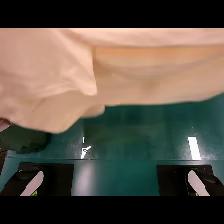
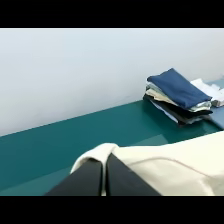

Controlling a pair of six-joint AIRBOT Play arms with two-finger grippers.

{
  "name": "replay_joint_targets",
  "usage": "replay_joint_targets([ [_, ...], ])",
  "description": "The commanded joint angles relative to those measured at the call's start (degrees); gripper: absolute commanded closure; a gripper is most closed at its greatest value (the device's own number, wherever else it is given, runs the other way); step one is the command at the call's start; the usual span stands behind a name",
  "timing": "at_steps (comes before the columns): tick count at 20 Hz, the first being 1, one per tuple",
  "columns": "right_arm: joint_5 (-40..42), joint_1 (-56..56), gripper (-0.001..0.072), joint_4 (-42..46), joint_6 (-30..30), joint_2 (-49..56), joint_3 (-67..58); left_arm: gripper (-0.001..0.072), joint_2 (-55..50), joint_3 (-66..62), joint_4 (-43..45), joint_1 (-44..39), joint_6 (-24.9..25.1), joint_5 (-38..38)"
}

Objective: Fold the shirts.

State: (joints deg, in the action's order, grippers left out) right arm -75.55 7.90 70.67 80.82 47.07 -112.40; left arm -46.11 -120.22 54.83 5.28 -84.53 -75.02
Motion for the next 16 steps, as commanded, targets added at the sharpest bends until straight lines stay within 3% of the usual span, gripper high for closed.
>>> replay_joint_targets([
  [1,-8.5,0.0,0.0698,4.7,2.8,7.0,-11.7,0.0683,-1.5,2.4,5.2,0.1,-2.9,1.2],
  [6,-14.7,0.0,0.0698,4.0,4.3,17.9,3.9,0.0683,-15.1,18.4,5.6,0.0,-3.5,-8.7],
  [10,-18.6,0.0,0.0698,4.0,4.2,30.5,17.1,0.0683,-31.6,24.3,4.0,0.0,-3.6,-8.9],
  [13,-11.7,-0.1,0.0697,3.7,4.2,39.3,20.3,0.0683,-43.1,24.3,0.2,-0.5,-2.7,-2.6],
  [16,-2.1,-0.2,0.0698,-1.1,3.7,46.6,18.8,0.0683,-50.3,24.3,0.3,-3.2,1.6,8.8],
])
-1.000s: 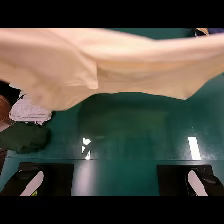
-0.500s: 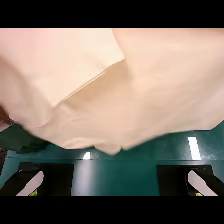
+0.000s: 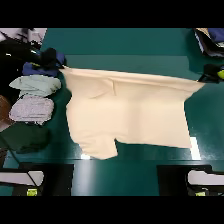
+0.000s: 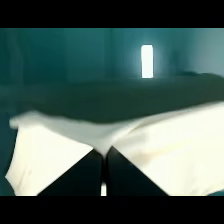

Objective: Fold the shirts.

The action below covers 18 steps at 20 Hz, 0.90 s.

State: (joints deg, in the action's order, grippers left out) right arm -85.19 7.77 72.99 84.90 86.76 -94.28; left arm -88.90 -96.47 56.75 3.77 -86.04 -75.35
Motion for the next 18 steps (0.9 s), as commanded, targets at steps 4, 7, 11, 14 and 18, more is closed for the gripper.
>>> replay_joint_targets([
  [4,11.8,-1.2,0.0697,-5.4,-0.5,14.5,-8.1,0.0682,-9.7,0.4,-1.4,-3.8,6.7,22.3],
  [7,11.0,-1.4,0.0698,-5.4,-2.0,15.6,-13.0,0.0682,-9.6,-2.3,-1.0,-2.4,9.2,18.1],
  [11,4.9,-1.7,0.0698,-1.8,-4.0,12.8,-9.3,0.0685,-9.0,-2.8,6.5,-1.2,5.6,6.2],
  [14,7.1,-2.7,0.0698,1.1,-4.8,7.7,1.8,0.0684,-8.9,1.5,7.1,-1.7,6.6,2.0],
  [18,12.9,-4.7,0.0697,1.2,-5.1,3.5,12.8,0.0684,-8.9,10.7,7.4,-5.0,8.3,1.8],
])
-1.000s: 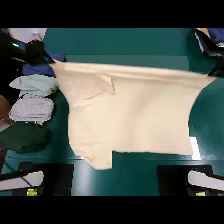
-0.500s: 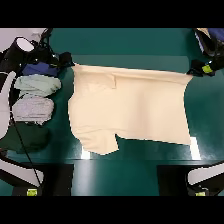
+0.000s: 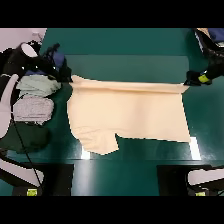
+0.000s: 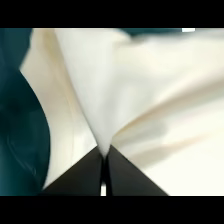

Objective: Fold the shirts.

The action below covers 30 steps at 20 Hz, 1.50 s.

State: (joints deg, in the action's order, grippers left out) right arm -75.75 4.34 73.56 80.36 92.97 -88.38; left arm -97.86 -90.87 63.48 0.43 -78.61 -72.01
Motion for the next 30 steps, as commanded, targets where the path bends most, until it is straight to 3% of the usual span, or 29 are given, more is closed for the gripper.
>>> replay_joint_targets([
  [1,4.4,-1.7,0.0697,0.5,-0.5,-3.1,8.6,0.0683,0.0,7.0,0.9,-2.1,0.5,-0.9],
  [4,5.8,-2.0,0.0696,0.5,-0.5,-3.9,11.1,0.0677,0.1,8.6,3.2,-2.0,-3.1,-1.1],
  [5,5.0,-2.0,0.0587,0.5,-0.5,-3.9,10.5,0.0439,0.3,8.6,5.2,-2.0,-4.2,-2.3],
  [6,3.7,-1.6,0.0323,0.5,-0.5,-3.9,9.6,0.021,0.8,8.6,6.4,-2.0,-4.4,-4.0],
  [7,1.1,-0.9,0.029,0.0,-0.5,-3.9,8.0,0.0212,1.7,8.7,7.8,-2.0,-5.1,-5.6],
  [9,-3.1,0.5,0.029,-0.4,-0.5,-5.2,6.7,0.0211,5.5,10.7,8.6,-2.0,-5.5,-7.0],
  [13,-3.8,3.8,0.0291,-0.5,-1.0,-14.6,14.5,0.021,20.4,28.0,7.4,-2.1,-6.6,-5.6],
  [20,-0.9,7.5,0.029,-0.5,-1.0,-27.0,28.0,0.0211,44.3,61.5,-9.0,-2.1,-9.5,-0.9],
  [24,-1.4,7.5,0.0291,-0.9,-1.0,-28.8,29.7,0.0211,46.1,68.3,-17.5,-2.1,-8.2,4.9],
  [30,-2.5,7.5,0.0291,-4.1,-1.0,-28.7,29.6,0.0212,46.0,70.4,-20.9,-2.1,-6.0,13.7],
])
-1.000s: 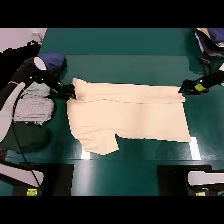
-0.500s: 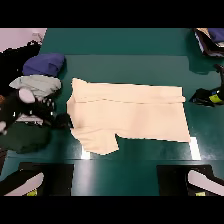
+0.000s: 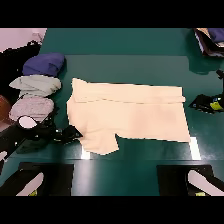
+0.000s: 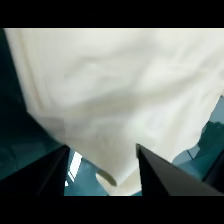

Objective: Fold the shirts.

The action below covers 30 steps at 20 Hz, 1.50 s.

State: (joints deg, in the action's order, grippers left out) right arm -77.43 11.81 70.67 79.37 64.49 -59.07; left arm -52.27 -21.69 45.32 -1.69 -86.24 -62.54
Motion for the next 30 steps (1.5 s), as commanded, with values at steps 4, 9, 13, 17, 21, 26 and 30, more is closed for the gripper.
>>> replay_joint_targets([
  [4,-2.6,0.1,0.0291,-1.1,0.0,-0.2,0.2,0.0212,0.4,1.3,-2.5,-6.7,1.6,6.6],
  [9,-7.3,2.1,0.029,2.7,0.1,-0.2,0.3,0.0676,0.4,1.2,-2.0,-8.7,1.4,5.6],
  [13,-11.9,10.6,0.0126,6.3,0.1,-0.2,3.8,0.0682,0.4,1.2,-2.1,-8.7,2.7,4.5],
  [17,-9.3,22.0,0.0212,1.9,-0.4,0.3,15.9,0.0682,0.4,1.2,-2.1,-8.7,2.7,5.2],
  [21,-1.6,25.1,0.026,-3.9,-2.6,0.4,23.3,0.0682,0.4,1.2,-2.1,-8.7,2.7,6.0],
  [26,-1.8,24.7,0.0283,-6.2,-2.8,3.3,23.7,0.0682,0.4,1.2,-2.1,-8.7,2.7,6.6],
  [30,-0.4,20.5,0.0406,-6.0,-3.9,4.5,23.7,0.0682,0.4,1.2,-2.0,-8.7,2.7,6.6],
])
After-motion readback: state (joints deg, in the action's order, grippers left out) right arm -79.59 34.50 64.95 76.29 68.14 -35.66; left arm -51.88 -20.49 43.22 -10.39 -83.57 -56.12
